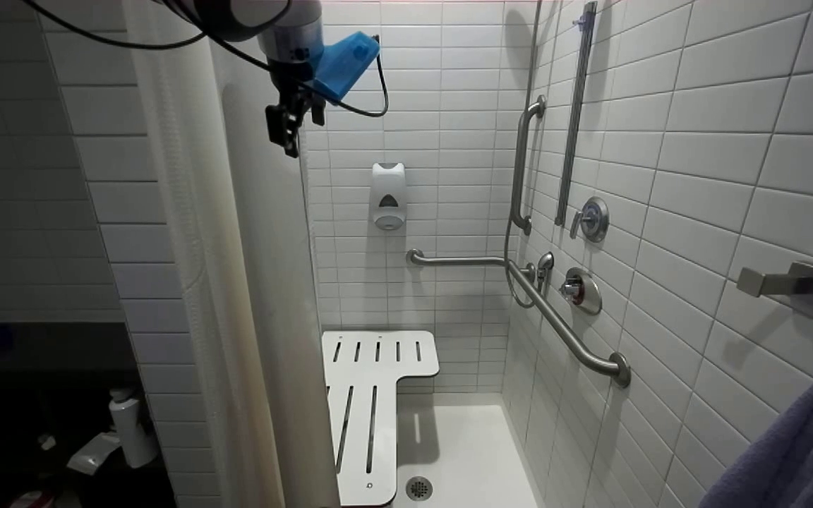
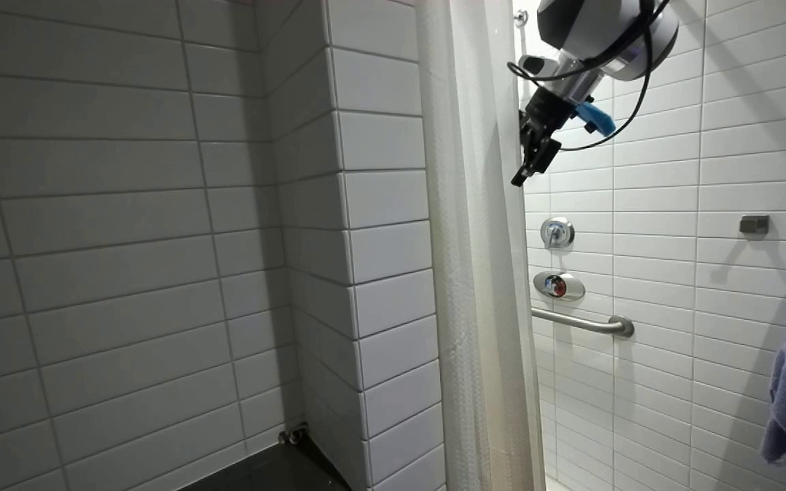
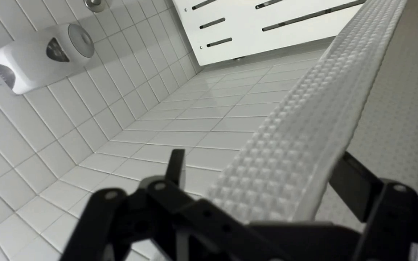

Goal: Pull the shower curtain closed

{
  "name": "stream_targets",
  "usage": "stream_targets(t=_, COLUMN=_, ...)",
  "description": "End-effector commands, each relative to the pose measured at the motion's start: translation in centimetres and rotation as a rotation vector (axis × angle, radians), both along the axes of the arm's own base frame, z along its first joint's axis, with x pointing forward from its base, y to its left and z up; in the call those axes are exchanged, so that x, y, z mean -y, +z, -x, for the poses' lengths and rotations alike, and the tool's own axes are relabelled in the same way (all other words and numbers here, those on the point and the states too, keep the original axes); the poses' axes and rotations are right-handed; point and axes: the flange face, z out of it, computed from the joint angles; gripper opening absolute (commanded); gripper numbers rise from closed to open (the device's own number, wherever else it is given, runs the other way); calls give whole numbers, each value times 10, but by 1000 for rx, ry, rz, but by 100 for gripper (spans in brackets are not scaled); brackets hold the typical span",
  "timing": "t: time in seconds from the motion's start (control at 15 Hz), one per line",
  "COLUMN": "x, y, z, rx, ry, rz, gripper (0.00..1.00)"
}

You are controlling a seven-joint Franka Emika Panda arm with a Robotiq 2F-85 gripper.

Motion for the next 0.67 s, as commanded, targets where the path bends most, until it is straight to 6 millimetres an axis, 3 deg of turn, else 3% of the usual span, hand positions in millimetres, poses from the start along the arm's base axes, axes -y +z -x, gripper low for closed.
stream_targets(t=0.0, x=0, y=3, z=2, rx=34, ry=-2, rz=-29, gripper=100)
stream_targets(t=0.53, x=5, y=-6, z=5, rx=49, ry=-62, rz=-58, gripper=100)
stream_targets(t=0.6, x=6, y=-7, z=5, rx=56, ry=-78, rz=-57, gripper=75)
